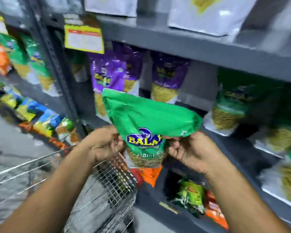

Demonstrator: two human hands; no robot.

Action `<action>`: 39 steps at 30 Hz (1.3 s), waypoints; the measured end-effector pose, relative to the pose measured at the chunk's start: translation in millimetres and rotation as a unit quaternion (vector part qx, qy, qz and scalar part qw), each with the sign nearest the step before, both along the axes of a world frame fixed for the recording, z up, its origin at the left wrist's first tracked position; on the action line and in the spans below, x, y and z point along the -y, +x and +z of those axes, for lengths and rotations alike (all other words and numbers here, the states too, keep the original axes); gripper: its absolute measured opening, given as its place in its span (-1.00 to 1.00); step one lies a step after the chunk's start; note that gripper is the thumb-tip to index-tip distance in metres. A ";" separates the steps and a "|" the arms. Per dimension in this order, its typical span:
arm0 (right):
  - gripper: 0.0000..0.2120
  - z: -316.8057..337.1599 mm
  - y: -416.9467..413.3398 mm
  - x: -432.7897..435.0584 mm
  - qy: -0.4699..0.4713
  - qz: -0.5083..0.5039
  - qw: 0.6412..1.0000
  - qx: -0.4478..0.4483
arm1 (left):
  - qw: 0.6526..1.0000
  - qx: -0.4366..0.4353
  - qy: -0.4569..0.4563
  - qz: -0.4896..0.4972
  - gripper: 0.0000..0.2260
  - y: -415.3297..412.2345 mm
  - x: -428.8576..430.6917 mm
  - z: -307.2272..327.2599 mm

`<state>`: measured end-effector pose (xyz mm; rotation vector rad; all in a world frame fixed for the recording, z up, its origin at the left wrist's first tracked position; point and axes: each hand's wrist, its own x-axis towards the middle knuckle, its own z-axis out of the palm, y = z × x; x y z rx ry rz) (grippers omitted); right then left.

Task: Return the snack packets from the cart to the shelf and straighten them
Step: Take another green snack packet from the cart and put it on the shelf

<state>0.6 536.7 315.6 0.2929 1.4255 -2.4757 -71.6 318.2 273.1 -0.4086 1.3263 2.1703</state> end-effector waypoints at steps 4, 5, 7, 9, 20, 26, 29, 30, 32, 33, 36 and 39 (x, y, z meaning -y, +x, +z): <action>-0.70 -1.6 18.8 -63.9 0.008 -0.109 0.994 0.008 | 0.998 0.033 0.011 -0.048 -0.70 -13.3 -88.3 -5.2; -0.71 -3.4 24.8 -79.2 0.008 -0.141 0.990 0.012 | 0.997 0.038 0.007 -0.063 -0.70 -12.8 -111.9 -6.1; -0.74 -9.3 32.6 -100.9 -0.002 -0.188 0.982 0.021 | 0.996 0.041 0.009 -0.078 -0.69 -9.8 -149.6 -4.2; -0.75 -12.7 39.5 -120.6 -0.015 -0.229 0.973 0.016 | 0.996 0.031 0.008 -0.085 -0.69 -6.4 -182.0 2.1; -0.77 -14.3 54.0 -165.7 0.040 -0.369 0.928 -0.033 | 0.994 0.008 -0.013 -0.109 -0.72 8.7 -252.1 3.1; -0.92 -45.3 62.4 -149.4 0.051 -0.439 0.895 -0.055 | 0.991 -0.026 -0.008 -0.130 -0.69 12.4 -242.1 -1.8; -0.89 -64.0 64.8 -138.5 0.103 -0.479 0.868 -0.075 | 0.987 -0.062 -0.003 -0.150 -0.76 17.3 -228.2 -3.7; -0.85 -72.6 65.4 -133.1 0.122 -0.486 0.862 -0.079 | 0.986 -0.076 -0.004 -0.145 -0.78 18.2 -219.5 -5.0; -0.79 -87.0 71.3 -122.8 0.156 -0.508 0.843 -0.084 | 0.984 -0.109 -0.030 -0.138 -0.82 16.5 -203.0 -8.1; -0.77 -94.8 74.4 -114.6 0.170 -0.507 0.841 -0.086 | 0.984 -0.121 -0.047 -0.121 -0.82 15.8 -189.2 -11.2; -0.74 -121.8 81.5 -90.5 0.205 -0.474 0.849 -0.112 | 0.977 -0.168 -0.121 -0.048 -0.84 15.3 -141.7 -20.6; -0.72 -132.9 80.8 -58.2 0.282 -0.368 0.873 -0.153 | 0.961 -0.198 -0.185 0.051 -0.85 19.7 -75.7 -28.3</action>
